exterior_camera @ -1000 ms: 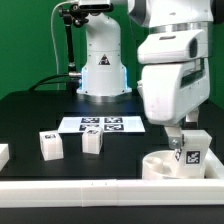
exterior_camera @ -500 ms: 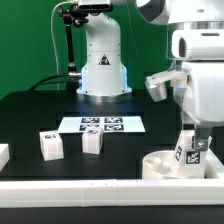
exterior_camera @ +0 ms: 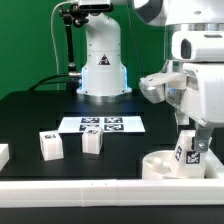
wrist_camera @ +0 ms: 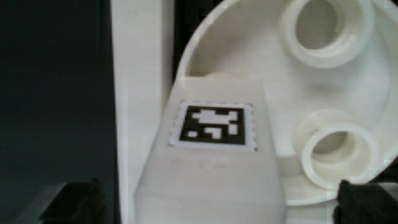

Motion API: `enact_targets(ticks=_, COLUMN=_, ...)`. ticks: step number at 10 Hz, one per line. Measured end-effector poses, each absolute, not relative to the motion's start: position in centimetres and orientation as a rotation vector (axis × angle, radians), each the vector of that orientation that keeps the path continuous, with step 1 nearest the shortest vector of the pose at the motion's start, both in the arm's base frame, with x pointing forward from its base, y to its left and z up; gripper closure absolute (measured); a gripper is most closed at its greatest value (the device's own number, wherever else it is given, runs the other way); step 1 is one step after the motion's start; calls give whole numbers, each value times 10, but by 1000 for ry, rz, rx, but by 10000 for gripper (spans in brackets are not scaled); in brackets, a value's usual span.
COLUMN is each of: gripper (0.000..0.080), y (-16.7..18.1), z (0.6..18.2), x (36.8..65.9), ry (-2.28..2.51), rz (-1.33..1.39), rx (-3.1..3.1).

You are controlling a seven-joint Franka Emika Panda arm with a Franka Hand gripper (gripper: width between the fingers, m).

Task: Assemble stool

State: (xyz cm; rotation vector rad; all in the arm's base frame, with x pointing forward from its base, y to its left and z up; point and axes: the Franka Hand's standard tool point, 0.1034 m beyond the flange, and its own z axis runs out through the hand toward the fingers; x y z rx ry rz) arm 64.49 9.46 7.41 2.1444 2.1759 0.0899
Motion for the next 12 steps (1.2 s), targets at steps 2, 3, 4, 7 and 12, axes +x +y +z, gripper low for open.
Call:
enact_targets(ticks=2, gripper=151, y=92, z=74, x=645, ry=2171, rz=87, rx=2149)
enact_targets(ticks=3, gripper=279, y=89, z=74, x=645, ry=2168, rz=79, rx=2155)
enact_targets(ticks=4, gripper=413, y=88, z=74, x=645, ry=2168, rz=78, rx=2155)
enact_targets(ticks=7, gripper=461, y=88, z=74, x=645, ry=2167, rz=79, rx=2156)
enact_targets(ticks=12, gripper=459, y=83, z=73, x=641, ry=1847, rz=41, rx=2468)
